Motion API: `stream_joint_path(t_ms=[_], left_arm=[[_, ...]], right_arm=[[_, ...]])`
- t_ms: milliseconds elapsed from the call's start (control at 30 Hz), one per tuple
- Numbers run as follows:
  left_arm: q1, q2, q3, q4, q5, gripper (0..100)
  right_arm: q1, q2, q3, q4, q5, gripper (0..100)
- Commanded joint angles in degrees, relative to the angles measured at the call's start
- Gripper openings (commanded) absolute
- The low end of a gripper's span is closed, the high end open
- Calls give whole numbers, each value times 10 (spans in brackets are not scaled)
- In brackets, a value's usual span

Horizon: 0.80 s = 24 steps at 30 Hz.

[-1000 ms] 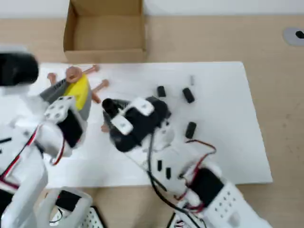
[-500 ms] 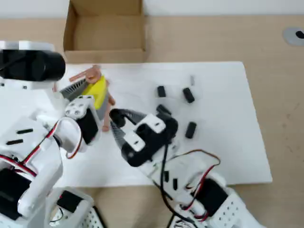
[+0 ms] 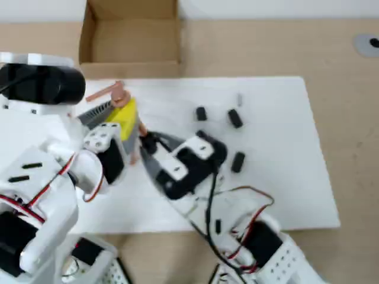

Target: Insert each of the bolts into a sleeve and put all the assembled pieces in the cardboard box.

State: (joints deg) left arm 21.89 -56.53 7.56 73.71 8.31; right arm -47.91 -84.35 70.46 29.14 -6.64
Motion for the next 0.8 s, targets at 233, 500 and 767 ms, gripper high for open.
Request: stream_joint_path(t_ms=[233,500,767], left_arm=[[-7,-5,-27,-4,3,5],[2,0,13,-66,-2,5],[33,-1,57,-98,-21,5]], right_arm=[[26,-18,30,-61,-9,9],[25,-15,30,-62,-9,9],[25,-15,30,-61,-9,9]])
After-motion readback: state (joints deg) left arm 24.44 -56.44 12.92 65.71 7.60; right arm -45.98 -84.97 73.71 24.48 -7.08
